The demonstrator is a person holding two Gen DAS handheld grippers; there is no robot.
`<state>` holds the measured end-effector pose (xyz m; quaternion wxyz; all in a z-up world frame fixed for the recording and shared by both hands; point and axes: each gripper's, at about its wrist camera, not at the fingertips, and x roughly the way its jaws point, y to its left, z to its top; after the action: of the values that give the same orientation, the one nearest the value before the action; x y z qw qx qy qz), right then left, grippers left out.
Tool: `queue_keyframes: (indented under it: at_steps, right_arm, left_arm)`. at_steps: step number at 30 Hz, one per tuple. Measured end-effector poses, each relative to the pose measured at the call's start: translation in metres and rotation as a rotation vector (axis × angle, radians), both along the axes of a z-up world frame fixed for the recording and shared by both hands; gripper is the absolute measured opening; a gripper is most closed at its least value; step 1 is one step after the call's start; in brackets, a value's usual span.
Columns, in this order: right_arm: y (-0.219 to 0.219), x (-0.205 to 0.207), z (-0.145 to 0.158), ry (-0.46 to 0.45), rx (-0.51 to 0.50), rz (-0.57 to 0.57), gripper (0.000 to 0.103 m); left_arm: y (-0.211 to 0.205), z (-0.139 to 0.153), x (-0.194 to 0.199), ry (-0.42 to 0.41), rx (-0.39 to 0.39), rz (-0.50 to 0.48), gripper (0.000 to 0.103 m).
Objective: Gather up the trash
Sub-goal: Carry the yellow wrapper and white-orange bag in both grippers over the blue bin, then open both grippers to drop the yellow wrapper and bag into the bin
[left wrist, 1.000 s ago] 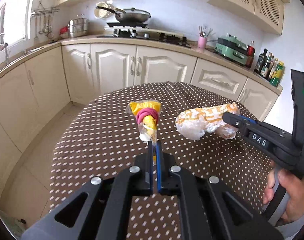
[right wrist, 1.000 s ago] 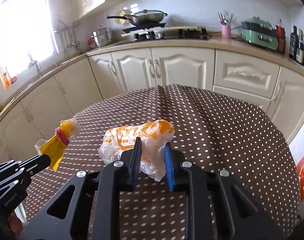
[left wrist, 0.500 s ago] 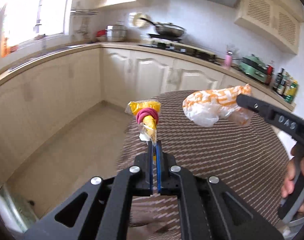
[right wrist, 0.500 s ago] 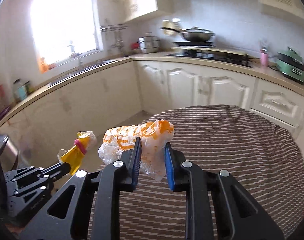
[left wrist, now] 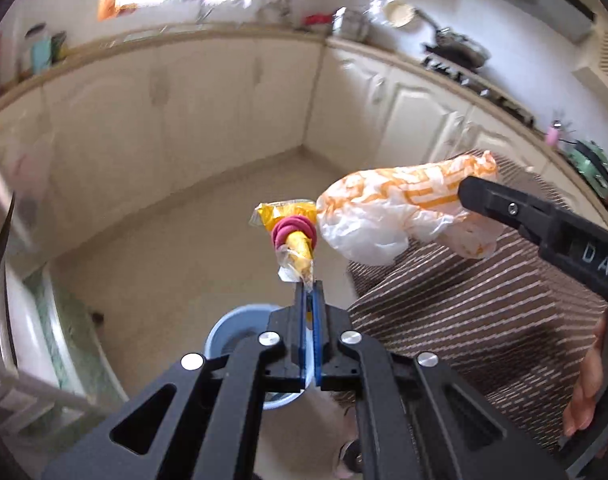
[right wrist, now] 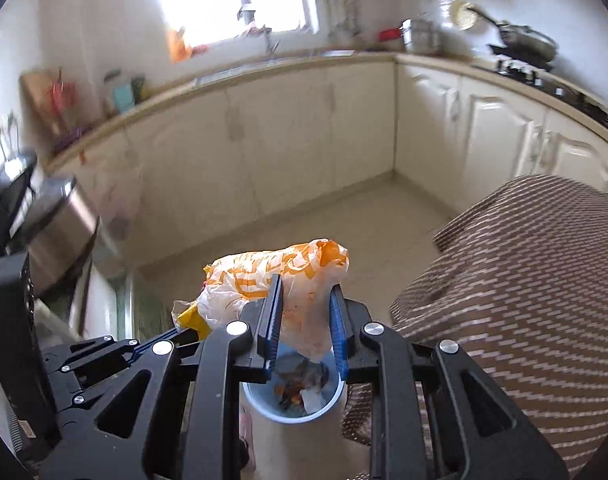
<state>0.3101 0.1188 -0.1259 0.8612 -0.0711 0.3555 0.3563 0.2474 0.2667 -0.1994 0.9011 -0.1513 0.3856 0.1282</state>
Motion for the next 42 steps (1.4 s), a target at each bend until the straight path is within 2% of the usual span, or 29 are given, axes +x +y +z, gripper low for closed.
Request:
queue_keyframes:
  at_steps: [4,8,17,24,27,31,33,35,39,41,42]
  right_arm:
    - [0.033,-0.004,-0.040,0.025,-0.076,0.026,0.020]
    - [0.051,-0.001,-0.083,0.050,-0.162,0.033,0.020]
    - [0.059,0.021,-0.153,0.120,-0.268,0.004,0.020]
    - [0.061,0.036,-0.179,0.153,-0.287,-0.023,0.021]
    - [0.060,0.035,-0.185,0.155,-0.288,-0.037,0.021]
    - [0.060,0.035,-0.189,0.165,-0.293,-0.042,0.021]
    - [0.063,0.032,-0.192,0.173,-0.296,-0.040,0.021]
    - [0.065,0.032,-0.193,0.178,-0.299,-0.039,0.021]
    - [0.069,0.030,-0.197,0.189,-0.305,-0.033,0.021]
    - [0.069,0.029,-0.198,0.192,-0.306,-0.030,0.021]
    - [0.069,0.029,-0.199,0.193,-0.308,-0.029,0.021]
  left_arm:
    - [0.027,-0.042,-0.007,0.077,-0.048,0.039,0.002]
    - [0.036,-0.079,-0.008,0.142,-0.085,0.049,0.002]
    - [0.042,-0.152,0.025,0.297,-0.164,0.031,0.002]
    - [0.041,-0.167,0.056,0.328,-0.208,-0.010,0.003]
    - [0.045,-0.167,0.064,0.325,-0.226,-0.013,0.014]
    - [0.049,-0.166,0.068,0.332,-0.225,-0.002,0.019]
    - [0.049,-0.165,0.065,0.330,-0.229,0.005,0.024]
    - [0.049,-0.165,0.061,0.334,-0.221,0.014,0.035]
    - [0.053,-0.166,0.050,0.344,-0.219,0.055,0.044]
    - [0.058,-0.167,0.045,0.353,-0.217,0.076,0.052]
    - [0.059,-0.167,0.042,0.354,-0.213,0.085,0.052]
